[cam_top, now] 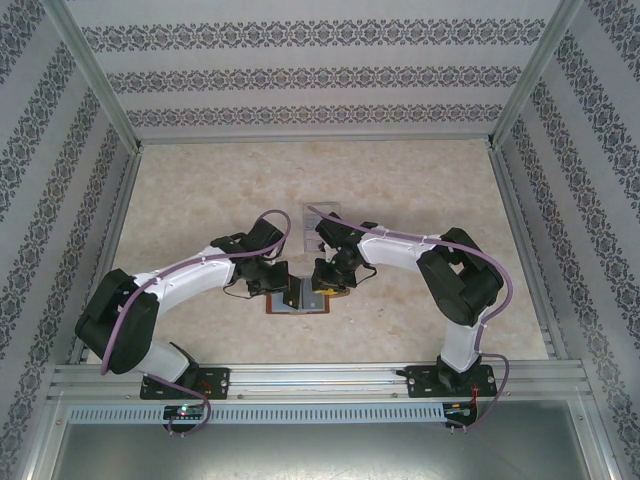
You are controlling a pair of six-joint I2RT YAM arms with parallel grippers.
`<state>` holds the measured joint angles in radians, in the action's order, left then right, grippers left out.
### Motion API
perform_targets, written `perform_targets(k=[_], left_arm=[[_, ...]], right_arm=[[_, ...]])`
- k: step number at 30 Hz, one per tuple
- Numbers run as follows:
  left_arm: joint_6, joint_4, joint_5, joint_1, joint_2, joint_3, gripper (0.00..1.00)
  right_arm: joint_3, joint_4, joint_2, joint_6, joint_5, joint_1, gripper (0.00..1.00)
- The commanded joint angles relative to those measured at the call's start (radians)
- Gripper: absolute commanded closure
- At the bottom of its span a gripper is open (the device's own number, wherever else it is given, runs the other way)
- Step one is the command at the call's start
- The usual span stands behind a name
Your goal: Take the credit cards out of the card holder
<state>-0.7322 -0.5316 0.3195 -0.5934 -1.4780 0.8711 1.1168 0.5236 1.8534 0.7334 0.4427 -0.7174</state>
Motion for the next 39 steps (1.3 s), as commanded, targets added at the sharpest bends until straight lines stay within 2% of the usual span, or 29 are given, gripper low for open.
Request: perform_targets(k=[1,8,15,26,39], left_arm=[[0.03,-0.075,-0.053,0.013,-0.006,0.031,0.92],[0.022,-0.048,-0.019,0.014,-0.023,0.028,0.89],[0.002,0.029,0.076,0.01,-0.054,0.017,0.86],[0.008,0.023,0.068,0.007,-0.053,0.021,0.91],[0.057,-0.04,0.004,0.014,-0.005,0.054,0.97]], right_arm=[[0.001,0.064,0.013,-0.013,-0.033,0.004,0.76],[0.003,0.065,0.013,-0.014,-0.033,0.003,0.76],[0.007,0.069,0.012,-0.017,-0.032,0.004,0.76],[0.005,0.072,0.003,-0.012,-0.035,0.005,0.76],[-0.007,0.078,-0.109,0.009,-0.061,0.032,0.76]])
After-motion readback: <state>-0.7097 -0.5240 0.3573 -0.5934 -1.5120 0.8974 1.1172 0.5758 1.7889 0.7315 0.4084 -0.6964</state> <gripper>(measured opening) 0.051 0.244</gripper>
